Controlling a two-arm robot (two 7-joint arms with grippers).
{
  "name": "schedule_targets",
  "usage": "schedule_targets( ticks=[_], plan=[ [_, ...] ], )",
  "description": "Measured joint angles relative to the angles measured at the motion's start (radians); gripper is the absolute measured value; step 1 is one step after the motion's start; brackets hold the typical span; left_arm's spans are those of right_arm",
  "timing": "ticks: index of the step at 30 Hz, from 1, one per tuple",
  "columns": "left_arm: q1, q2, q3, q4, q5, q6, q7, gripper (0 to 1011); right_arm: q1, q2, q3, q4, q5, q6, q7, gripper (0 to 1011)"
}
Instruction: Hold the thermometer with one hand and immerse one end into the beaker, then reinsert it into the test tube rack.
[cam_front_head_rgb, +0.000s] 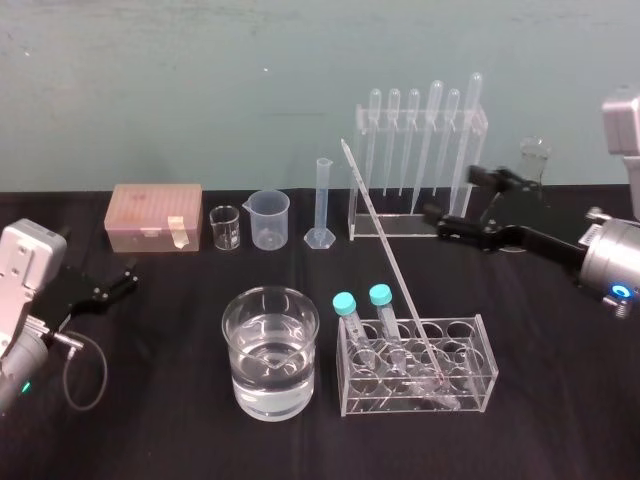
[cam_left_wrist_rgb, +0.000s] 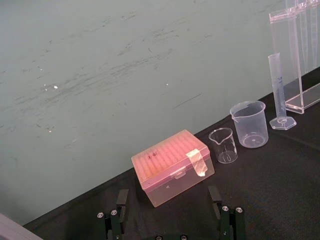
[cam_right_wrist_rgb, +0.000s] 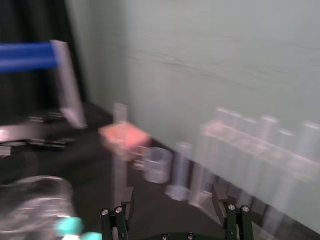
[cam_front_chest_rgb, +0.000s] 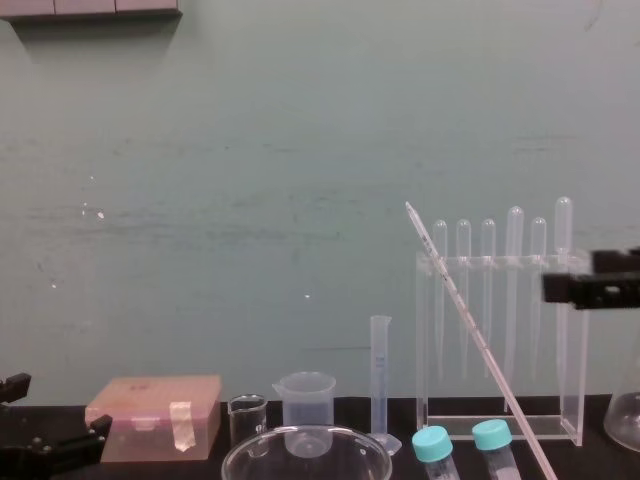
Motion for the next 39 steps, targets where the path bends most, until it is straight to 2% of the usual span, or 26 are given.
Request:
schedule_targets(
  ticks=[5, 8, 15, 20, 31, 39],
  plan=[
    [0.0, 0.0, 0.0, 0.0, 0.0, 0.0, 0.0, 1008, 0.043, 0.004, -0.041, -0.032, 0.054, 0.046, 0.121, 1003],
    [0.0, 0.0, 0.0, 0.0, 0.0, 0.0, 0.0, 1008, 0.076, 0.001, -0.076, -0.028, 0.057, 0.066, 0.147, 1003],
    [0.0, 0.0, 0.0, 0.0, 0.0, 0.0, 0.0, 1008, 0.143, -0.038, -0.151, 0.022, 0.014, 0.116, 0.114, 1002],
    [0.0, 0.0, 0.0, 0.0, 0.0, 0.0, 0.0, 1008, 0.171, -0.072, -0.181, 0.05, 0.0, 0.141, 0.079, 1003],
    [0.0, 0.0, 0.0, 0.0, 0.0, 0.0, 0.0, 1008, 0.192, -0.109, -0.185, 0.068, 0.026, 0.172, 0.038, 1003],
    [0.0, 0.0, 0.0, 0.0, 0.0, 0.0, 0.0, 1008, 0.203, -0.115, -0.198, 0.075, 0.03, 0.183, 0.028, 1003]
  ],
)
